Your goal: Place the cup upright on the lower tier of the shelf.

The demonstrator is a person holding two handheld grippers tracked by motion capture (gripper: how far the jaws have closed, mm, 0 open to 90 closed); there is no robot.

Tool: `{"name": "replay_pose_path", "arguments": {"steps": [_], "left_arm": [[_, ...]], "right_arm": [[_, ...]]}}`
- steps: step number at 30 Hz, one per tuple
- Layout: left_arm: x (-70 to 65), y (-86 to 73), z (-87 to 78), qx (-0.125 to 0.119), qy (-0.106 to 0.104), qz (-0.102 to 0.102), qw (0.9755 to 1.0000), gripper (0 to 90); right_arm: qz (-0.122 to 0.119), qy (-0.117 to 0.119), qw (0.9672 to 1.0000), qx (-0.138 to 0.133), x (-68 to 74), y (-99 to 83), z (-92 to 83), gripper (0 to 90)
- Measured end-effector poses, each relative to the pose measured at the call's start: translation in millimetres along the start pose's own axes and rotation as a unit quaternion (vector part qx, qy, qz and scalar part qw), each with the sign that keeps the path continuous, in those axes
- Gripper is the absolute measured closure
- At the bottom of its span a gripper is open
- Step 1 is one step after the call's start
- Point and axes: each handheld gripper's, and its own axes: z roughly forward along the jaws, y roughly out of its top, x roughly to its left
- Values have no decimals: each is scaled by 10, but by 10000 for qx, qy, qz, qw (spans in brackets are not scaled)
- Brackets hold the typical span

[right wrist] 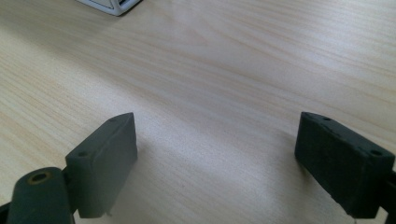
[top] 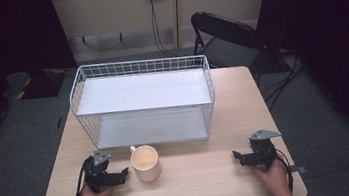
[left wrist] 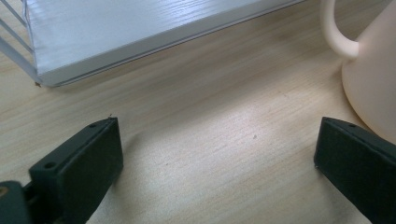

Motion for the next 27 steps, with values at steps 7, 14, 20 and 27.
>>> {"name": "replay_pose_path", "arguments": {"steps": [7, 14, 20, 27], "left_arm": [[-11, -5, -37, -26, 1, -12, 10000, 127], [-51, 40, -102, -142, -156, 45, 9998, 175], [-100, 77, -202, -376, -238, 75, 9990, 179], [-122, 127, -275, -581, -315, 30, 9978, 205]], "right_arm": [[-11, 5, 10000, 0, -3, 4, 5, 123], [-18, 19, 10000, 0, -6, 6, 6, 124], [-26, 27, 10000, -2, -9, 11, 12, 123], [-12, 11, 10000, -2, -5, 11, 13, 124]]}}
